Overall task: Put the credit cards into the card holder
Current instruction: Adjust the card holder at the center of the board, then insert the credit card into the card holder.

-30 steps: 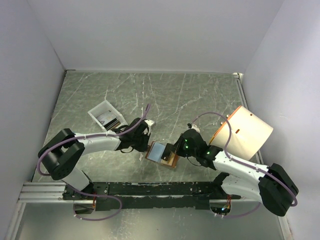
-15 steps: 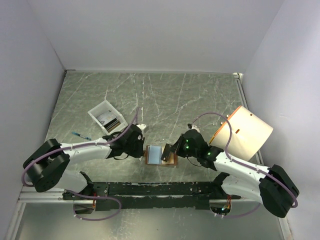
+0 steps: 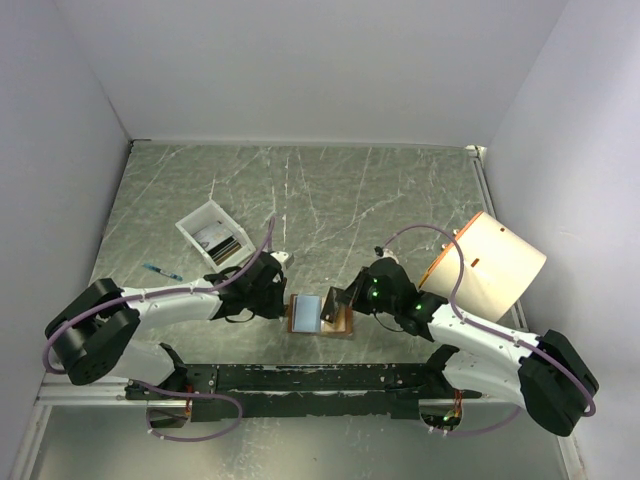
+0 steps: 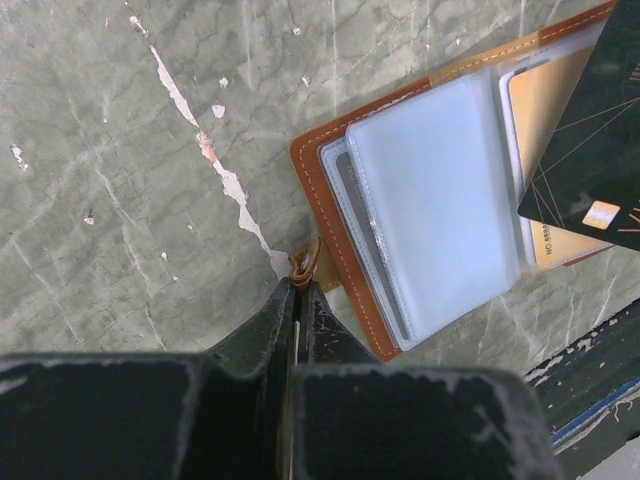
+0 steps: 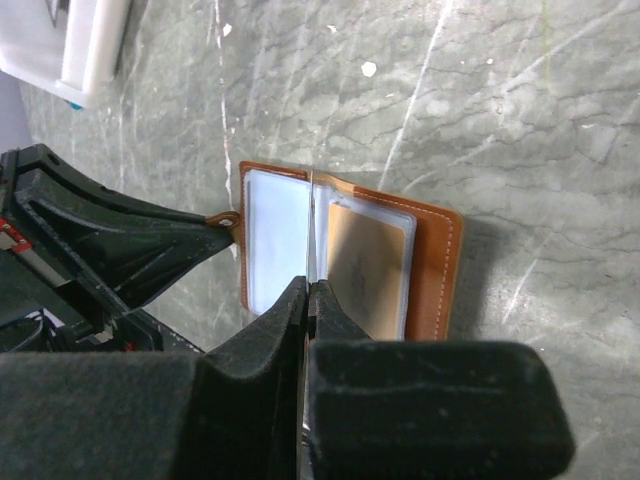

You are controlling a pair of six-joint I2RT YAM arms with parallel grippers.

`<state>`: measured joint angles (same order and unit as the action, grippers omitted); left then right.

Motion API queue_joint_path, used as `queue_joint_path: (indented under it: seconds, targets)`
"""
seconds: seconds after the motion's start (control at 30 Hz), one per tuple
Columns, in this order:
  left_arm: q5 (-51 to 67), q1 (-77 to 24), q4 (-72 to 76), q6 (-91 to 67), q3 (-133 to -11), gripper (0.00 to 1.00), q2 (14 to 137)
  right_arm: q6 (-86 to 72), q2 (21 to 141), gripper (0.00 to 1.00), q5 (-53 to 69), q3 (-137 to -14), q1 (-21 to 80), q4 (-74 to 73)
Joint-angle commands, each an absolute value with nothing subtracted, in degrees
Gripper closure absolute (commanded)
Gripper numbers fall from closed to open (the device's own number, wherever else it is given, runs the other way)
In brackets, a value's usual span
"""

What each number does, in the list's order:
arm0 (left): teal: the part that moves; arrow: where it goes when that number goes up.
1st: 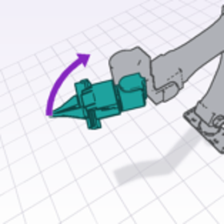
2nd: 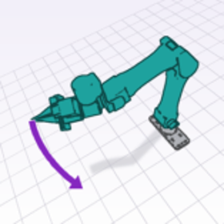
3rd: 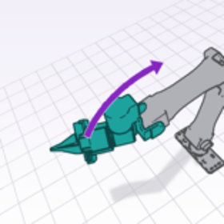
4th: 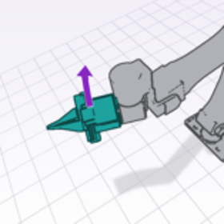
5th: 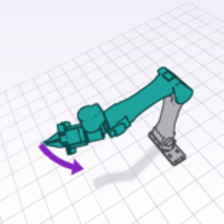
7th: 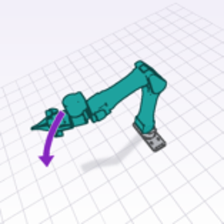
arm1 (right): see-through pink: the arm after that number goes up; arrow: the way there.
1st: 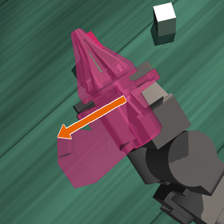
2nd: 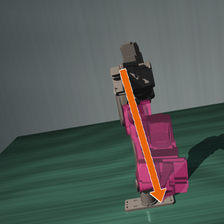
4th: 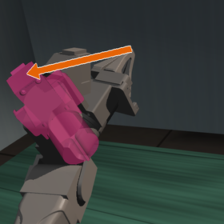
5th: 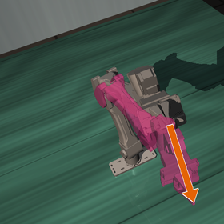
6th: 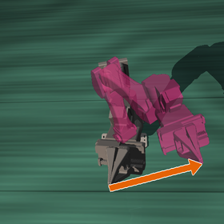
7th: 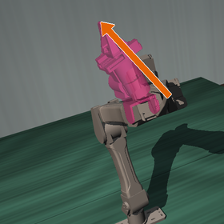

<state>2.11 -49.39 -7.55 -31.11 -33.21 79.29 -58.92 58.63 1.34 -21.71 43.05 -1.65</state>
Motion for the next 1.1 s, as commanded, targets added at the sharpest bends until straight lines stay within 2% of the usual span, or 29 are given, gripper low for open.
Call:
queue_joint_path:
  seconds: [0.0, 1.07]
  targets:
    - [0.3, -49.9, -7.1, -31.3, -32.4, 0.93, 79.2, -59.0, 59.4, 1.00, 3.9, -21.8, 42.5, 1.8]
    - [0.1, -49.9, -6.6, -31.2, -32.7, 0.93, 80.3, -57.3, 62.8, 1.00, 3.8, -18.6, 42.5, 4.6]
